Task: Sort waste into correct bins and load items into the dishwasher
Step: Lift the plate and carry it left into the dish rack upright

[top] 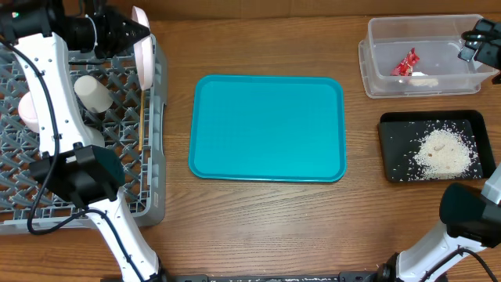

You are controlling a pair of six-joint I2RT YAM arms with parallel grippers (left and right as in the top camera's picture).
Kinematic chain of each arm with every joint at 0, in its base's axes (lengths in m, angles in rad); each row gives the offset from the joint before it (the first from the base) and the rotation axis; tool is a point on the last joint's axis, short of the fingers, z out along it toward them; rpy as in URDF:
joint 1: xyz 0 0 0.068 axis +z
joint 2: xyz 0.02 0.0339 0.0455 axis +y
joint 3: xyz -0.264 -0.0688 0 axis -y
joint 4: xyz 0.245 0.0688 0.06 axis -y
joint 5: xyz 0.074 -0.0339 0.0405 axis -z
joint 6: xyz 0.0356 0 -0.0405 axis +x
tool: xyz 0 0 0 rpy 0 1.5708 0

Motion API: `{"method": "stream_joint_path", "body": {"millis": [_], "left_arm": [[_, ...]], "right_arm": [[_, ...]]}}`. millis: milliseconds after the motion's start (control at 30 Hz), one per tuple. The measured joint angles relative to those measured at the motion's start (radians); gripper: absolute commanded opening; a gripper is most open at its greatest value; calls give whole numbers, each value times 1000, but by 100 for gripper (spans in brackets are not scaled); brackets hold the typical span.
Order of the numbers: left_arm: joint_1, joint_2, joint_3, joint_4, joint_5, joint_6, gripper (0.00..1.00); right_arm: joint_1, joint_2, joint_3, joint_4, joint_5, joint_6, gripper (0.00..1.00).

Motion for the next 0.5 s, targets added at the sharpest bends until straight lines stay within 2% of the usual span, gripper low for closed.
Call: {"method": "stream_joint_path", "body": {"millis": [400, 433, 467, 500], "left_arm": [[37, 88, -19, 17, 62, 26, 4], [44, 89, -19, 16, 62, 27, 7], [47, 90, -19, 14, 63, 28, 20], [54, 90, -19, 13, 65, 31, 45]], "right_arm": [[0, 0, 0, 0, 0, 0, 100], [0, 0, 0, 1, 0, -1, 100], [0, 0, 0, 0, 0, 0, 100], [0, 0, 0, 0, 0, 0, 100]]}}
